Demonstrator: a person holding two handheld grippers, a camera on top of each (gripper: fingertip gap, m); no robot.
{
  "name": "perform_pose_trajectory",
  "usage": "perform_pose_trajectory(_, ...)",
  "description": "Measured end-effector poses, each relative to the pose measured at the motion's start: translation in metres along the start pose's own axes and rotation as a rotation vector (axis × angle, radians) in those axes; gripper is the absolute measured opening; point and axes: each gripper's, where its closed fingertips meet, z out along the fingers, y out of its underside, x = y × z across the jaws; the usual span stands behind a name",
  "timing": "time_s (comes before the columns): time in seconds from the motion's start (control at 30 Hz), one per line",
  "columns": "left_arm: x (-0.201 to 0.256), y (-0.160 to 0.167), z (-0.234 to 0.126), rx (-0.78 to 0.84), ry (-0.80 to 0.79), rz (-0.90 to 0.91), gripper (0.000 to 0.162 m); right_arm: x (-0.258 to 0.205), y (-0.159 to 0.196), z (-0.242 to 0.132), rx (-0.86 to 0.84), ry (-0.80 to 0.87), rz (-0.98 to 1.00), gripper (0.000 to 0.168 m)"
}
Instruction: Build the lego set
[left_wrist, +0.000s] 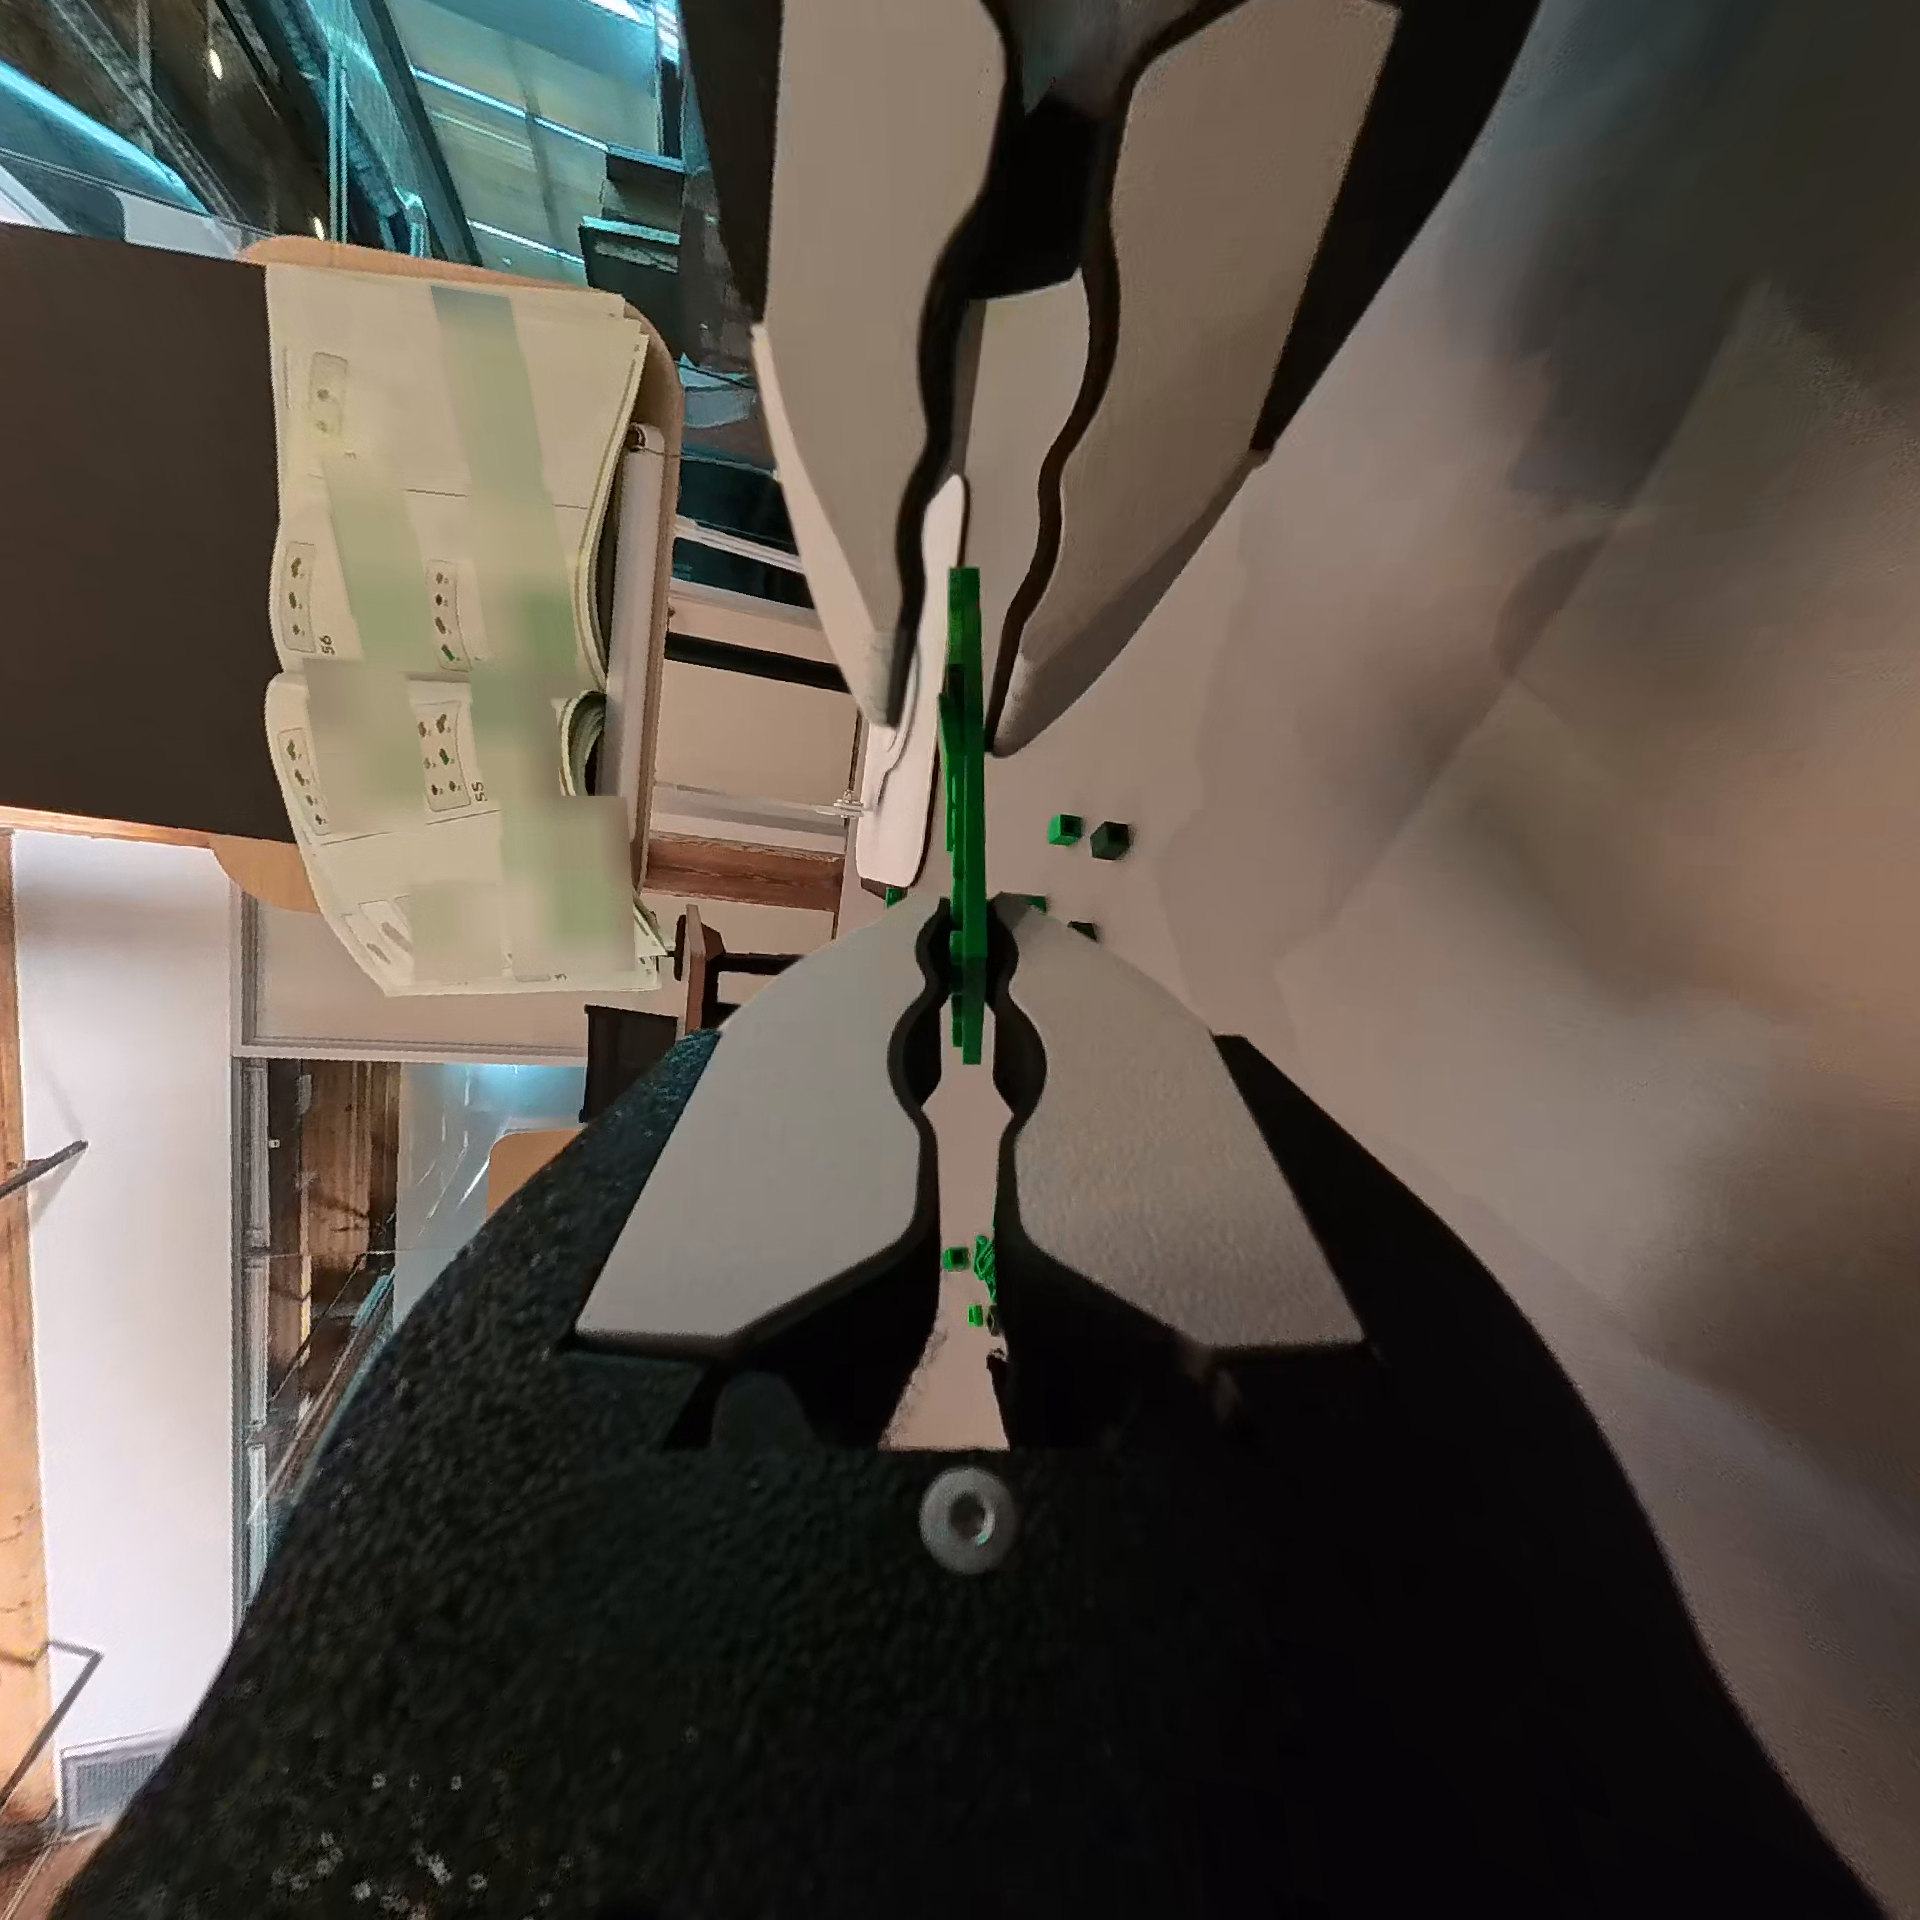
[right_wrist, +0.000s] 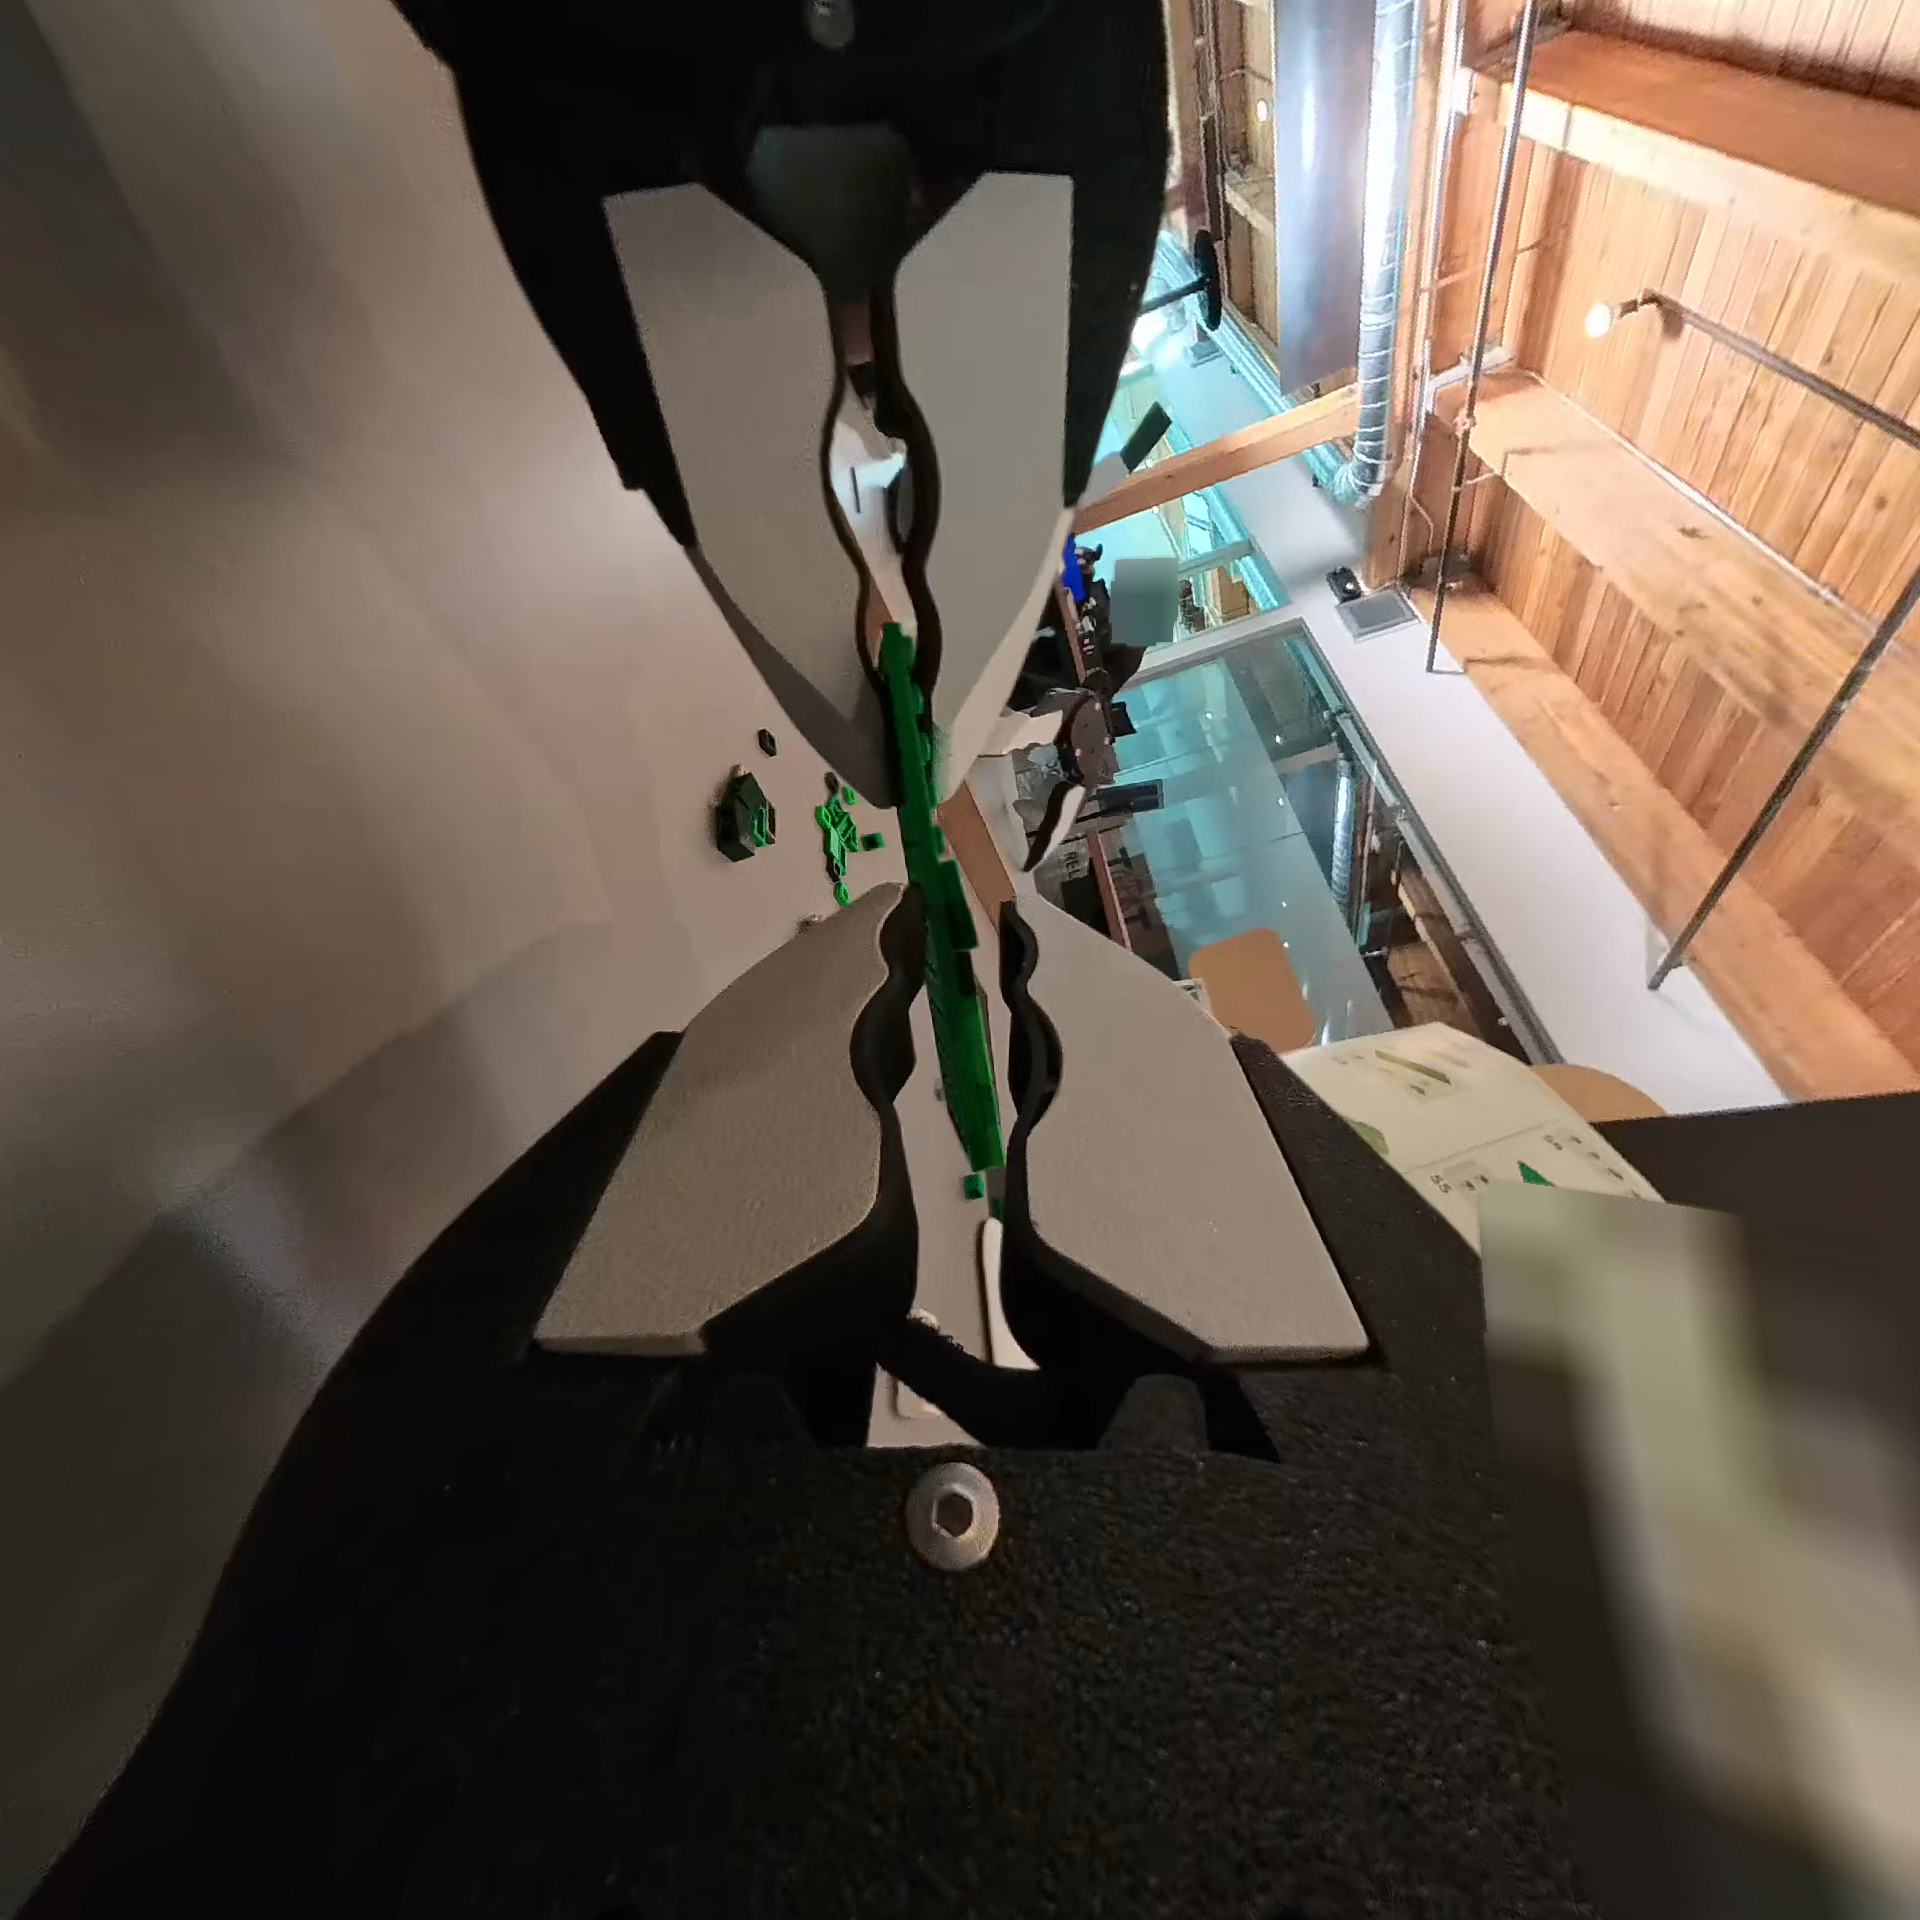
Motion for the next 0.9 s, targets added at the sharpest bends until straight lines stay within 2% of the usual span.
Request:
perform_pose_trajectory(0.3, -0.009, 0.000, 0.001, -0.016, -0.038, 0.021, 0.004, 0.004, 0.003, 0.002, -0.093, -0.025, 0.036, 0.006)
perform_pose_trajectory(0.43, -0.007, 0.001, 0.001, 0.005, -0.037, 0.017, 0.004, 0.005, 0.002, 0.002, -0.043, -0.031, 0.082, 0.008)
perform_pose_trajectory(0.47, -0.008, -0.001, 0.000, 0.018, -0.041, 0.006, 0.004, 0.007, 0.003, 0.001, -0.021, -0.004, 0.088, 0.014)
perform_pose_trajectory(0.5, -0.007, -0.001, 0.000, 0.020, -0.023, 0.001, 0.004, 0.007, 0.008, 0.002, -0.038, 0.009, 0.069, 0.032)
perform_pose_trajectory(0.53, -0.007, 0.000, 0.000, 0.025, -0.024, 0.005, 0.004, 0.006, 0.018, 0.003, -0.084, 0.006, 0.043, 0.042)
perform_pose_trajectory(0.57, -0.006, 0.000, 0.000, 0.029, -0.019, 0.004, 0.004, 0.004, 0.025, 0.005, -0.122, 0.005, 0.026, 0.042)
perform_pose_trajectory(0.6, -0.004, -0.001, -0.001, 0.043, -0.007, -0.007, 0.004, 0.003, 0.029, 0.006, -0.136, 0.005, 0.003, 0.037)
perform_pose_trajectory(0.63, -0.003, -0.003, -0.001, 0.059, 0.000, -0.024, 0.004, 0.002, 0.030, 0.006, -0.144, 0.012, -0.027, 0.019)
perform_pose_trajectory(0.67, -0.001, -0.005, -0.002, 0.073, 0.009, -0.044, 0.004, 0.002, 0.031, 0.006, -0.148, 0.015, -0.054, 0.011)
perform_pose_trajectory(0.77, -0.002, -0.006, 0.000, 0.087, 0.030, -0.162, 0.011, 0.004, 0.033, 0.006, -0.167, 0.039, -0.061, 0.007)
perform_pose_trajectory(0.9, -0.007, 0.003, -0.002, 0.065, 0.087, -0.432, 0.042, 0.021, 0.042, 0.002, -0.197, 0.142, -0.112, 0.006)
